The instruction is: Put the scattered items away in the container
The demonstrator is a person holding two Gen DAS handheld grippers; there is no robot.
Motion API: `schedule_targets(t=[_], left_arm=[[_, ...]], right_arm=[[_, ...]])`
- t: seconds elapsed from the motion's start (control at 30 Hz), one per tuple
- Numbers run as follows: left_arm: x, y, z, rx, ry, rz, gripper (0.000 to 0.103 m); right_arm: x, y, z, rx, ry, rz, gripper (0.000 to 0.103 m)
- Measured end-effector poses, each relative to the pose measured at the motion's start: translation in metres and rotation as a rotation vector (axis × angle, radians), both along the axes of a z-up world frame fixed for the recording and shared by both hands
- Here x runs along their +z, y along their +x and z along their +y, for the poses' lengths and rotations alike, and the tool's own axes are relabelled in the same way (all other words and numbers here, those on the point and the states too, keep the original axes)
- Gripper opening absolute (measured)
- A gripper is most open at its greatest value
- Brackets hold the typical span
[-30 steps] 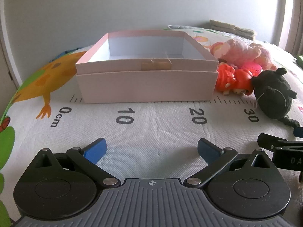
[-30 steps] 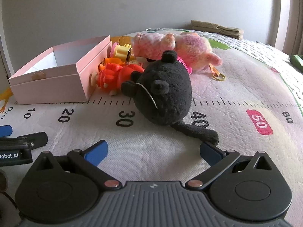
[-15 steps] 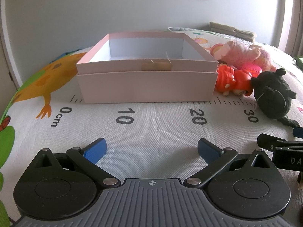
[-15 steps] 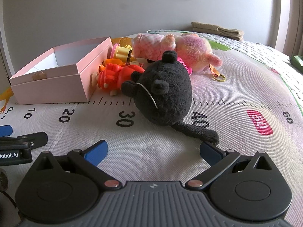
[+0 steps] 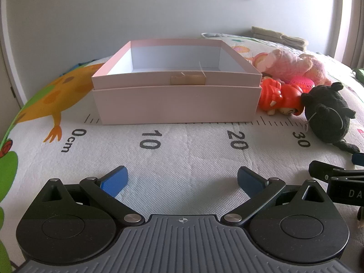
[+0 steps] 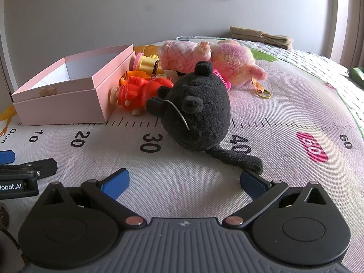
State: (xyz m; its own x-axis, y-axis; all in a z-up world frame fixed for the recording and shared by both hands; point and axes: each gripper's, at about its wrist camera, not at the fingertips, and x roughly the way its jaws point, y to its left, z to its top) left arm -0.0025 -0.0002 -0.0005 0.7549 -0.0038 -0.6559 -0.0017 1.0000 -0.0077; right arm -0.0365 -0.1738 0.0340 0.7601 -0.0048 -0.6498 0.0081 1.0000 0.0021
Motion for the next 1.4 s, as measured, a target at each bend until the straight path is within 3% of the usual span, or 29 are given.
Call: schedule_targets(t=[1.4], left_arm=[[0.0, -0.0006, -0.0001, 0.001, 0.004, -0.001, 0.103]], right_arm=[[0.0007, 0.0004, 0.002, -0.004, -0.005, 0.0, 0.103]])
